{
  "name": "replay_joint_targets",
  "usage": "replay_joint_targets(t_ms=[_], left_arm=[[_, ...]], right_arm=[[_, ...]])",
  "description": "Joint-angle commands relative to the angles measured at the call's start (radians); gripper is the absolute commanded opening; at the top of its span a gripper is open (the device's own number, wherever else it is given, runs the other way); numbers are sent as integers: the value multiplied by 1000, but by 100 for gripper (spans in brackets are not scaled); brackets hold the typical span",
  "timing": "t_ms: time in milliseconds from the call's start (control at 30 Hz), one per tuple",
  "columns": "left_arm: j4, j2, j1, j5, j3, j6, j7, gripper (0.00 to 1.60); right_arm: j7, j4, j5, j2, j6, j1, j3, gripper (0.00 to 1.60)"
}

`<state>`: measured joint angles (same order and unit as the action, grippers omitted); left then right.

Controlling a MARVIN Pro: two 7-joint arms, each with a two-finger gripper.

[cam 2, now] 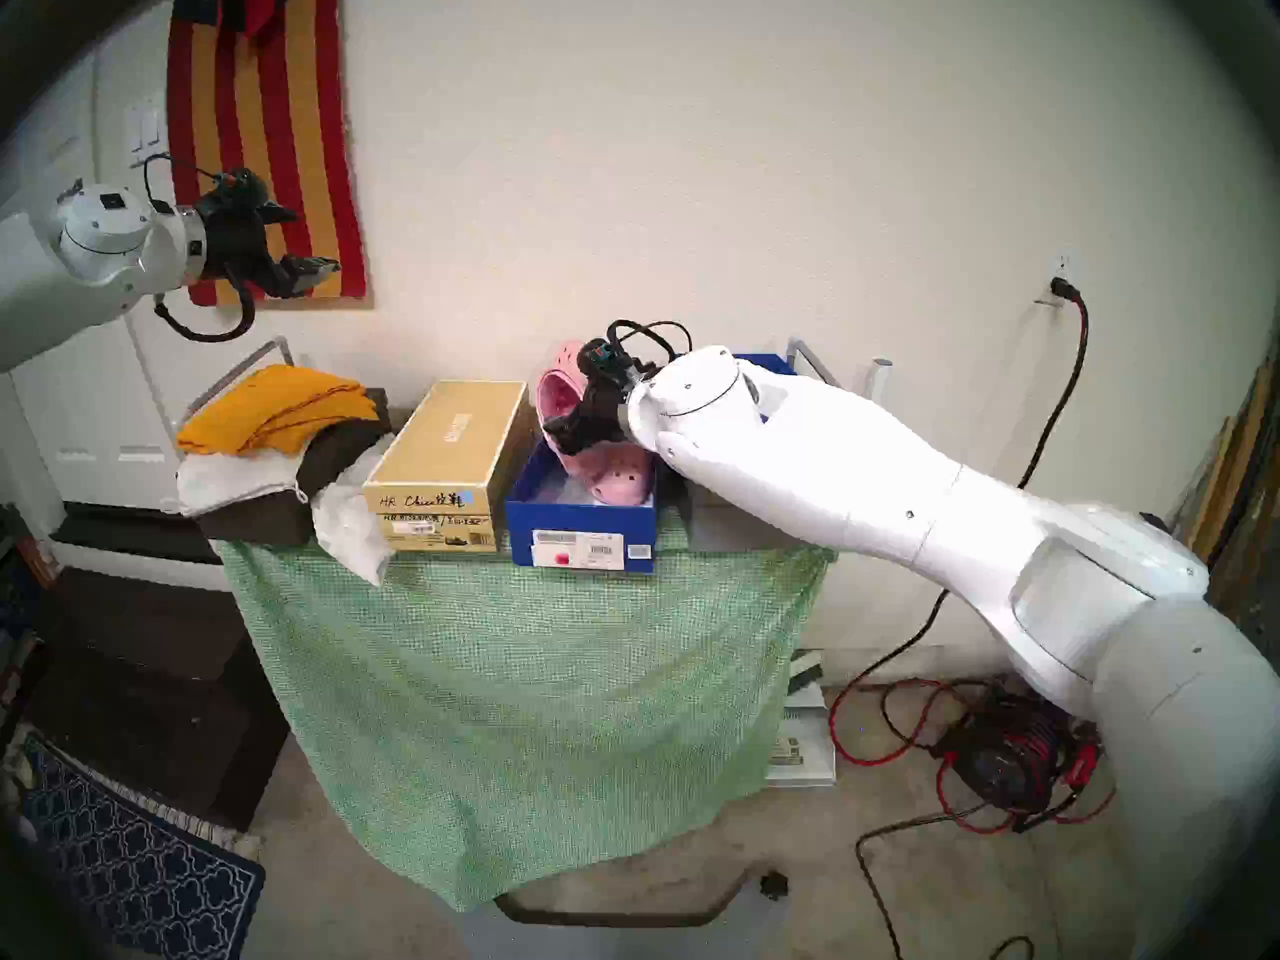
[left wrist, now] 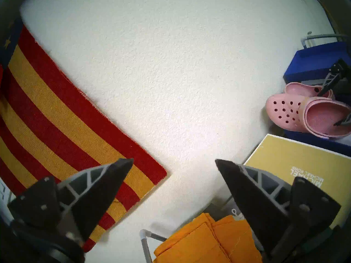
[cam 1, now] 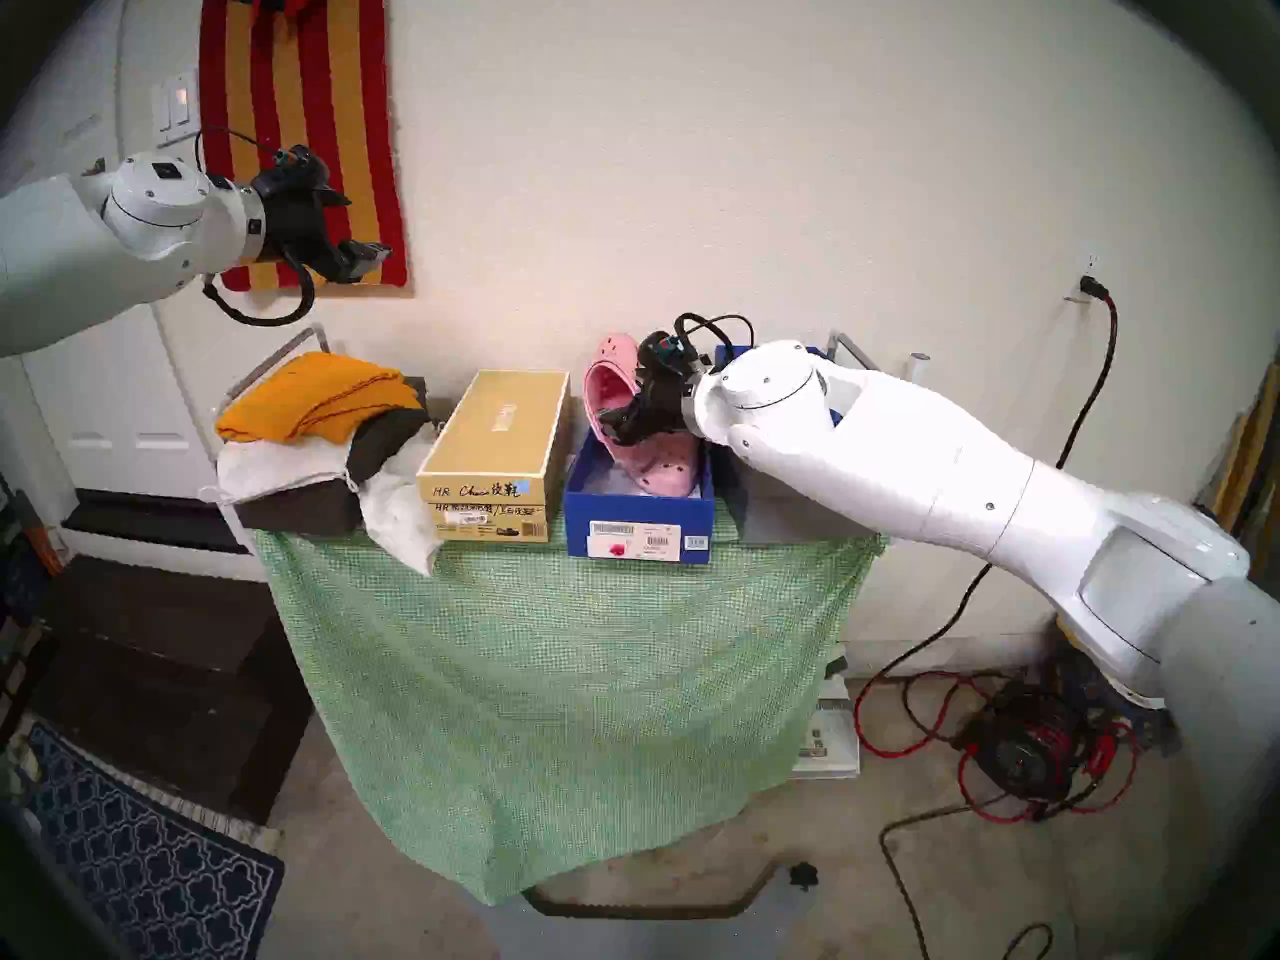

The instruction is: Take shoe out of the box

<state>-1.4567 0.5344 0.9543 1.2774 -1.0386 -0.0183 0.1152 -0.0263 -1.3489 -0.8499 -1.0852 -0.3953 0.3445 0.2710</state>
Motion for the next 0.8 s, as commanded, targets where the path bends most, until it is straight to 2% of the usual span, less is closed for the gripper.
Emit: replay_joint_targets(t_ms=[0, 267, 567, 600, 633, 667, 700, 767], left_arm=[[0, 0, 1, -1, 0, -1, 1, 160], [0, 0, 1, -1, 0, -1, 2, 160], [0, 0, 1, -1, 0, -1, 2, 160], [0, 0, 1, -1, 0, -1, 2, 160], [0, 0, 1, -1, 0, -1, 2, 160], [0, 0, 1, -1, 0, -1, 2, 160], [0, 0, 1, -1, 0, -1, 2, 160], [0, 0, 1, -1, 0, -1, 2, 160]], right_arm=[[37, 78, 23, -76, 47, -25, -10, 160], [69, 125, 48, -96, 61, -42, -27, 160], [84, 109, 50, -55, 65, -49, -10, 160], [84, 104, 51, -53, 64, -48, -9, 104], [84, 97, 51, -51, 63, -47, -8, 78], [83, 88, 50, -46, 60, -46, -7, 78], [82, 82, 50, -44, 58, -45, -5, 50], [81, 78, 51, -42, 58, -43, -2, 45]])
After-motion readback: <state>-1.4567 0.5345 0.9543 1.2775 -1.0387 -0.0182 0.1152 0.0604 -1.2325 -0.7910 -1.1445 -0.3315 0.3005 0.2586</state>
